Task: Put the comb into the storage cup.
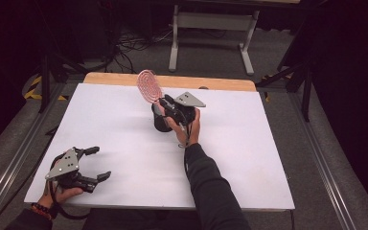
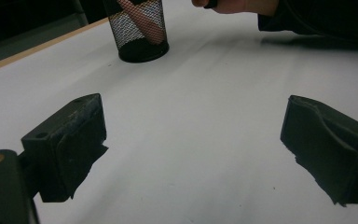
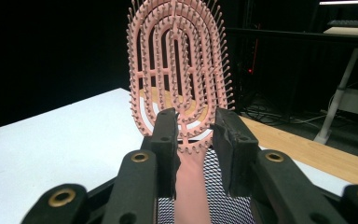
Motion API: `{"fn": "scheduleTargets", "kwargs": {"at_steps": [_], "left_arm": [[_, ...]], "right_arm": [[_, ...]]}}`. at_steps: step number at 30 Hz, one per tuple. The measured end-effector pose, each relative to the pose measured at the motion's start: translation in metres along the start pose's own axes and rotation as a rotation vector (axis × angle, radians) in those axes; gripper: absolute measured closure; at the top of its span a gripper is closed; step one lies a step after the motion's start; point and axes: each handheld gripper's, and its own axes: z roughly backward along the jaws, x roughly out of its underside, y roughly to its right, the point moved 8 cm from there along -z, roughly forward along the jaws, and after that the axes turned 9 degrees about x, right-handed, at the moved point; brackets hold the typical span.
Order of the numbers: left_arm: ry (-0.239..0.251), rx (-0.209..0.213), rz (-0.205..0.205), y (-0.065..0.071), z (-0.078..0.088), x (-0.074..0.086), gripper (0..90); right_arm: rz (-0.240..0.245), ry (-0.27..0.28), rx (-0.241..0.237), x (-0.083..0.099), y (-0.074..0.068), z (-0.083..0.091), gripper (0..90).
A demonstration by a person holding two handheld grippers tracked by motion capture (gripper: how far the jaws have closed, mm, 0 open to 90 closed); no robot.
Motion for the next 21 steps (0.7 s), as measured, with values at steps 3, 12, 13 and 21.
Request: {"fn": "scheduleTargets", "kwargs": {"at_steps": [3, 12, 13, 21], "left_arm": [[-0.002, -0.003, -0.002, 0.000, 0.000, 0.000, 7.5], [-0.005, -0.013, -0.006, 0.000, 0.000, 0.000, 7.7], [-0.005, -0.014, -0.005, 0.000, 0.001, 0.000, 7.8], [-0.007, -0.012, -0.005, 0.000, 0.000, 0.000, 7.8]], "right_arm": [[0.031, 0.000, 0.009, -0.002, -0.001, 0.003, 67.2], [0.051, 0.013, 0.024, -0.008, 0.000, 0.009, 65.2], [0.050, 0.014, 0.023, -0.009, 0.000, 0.010, 65.2], [0.059, 0.023, 0.033, -0.014, 0.001, 0.014, 59.6]]}}
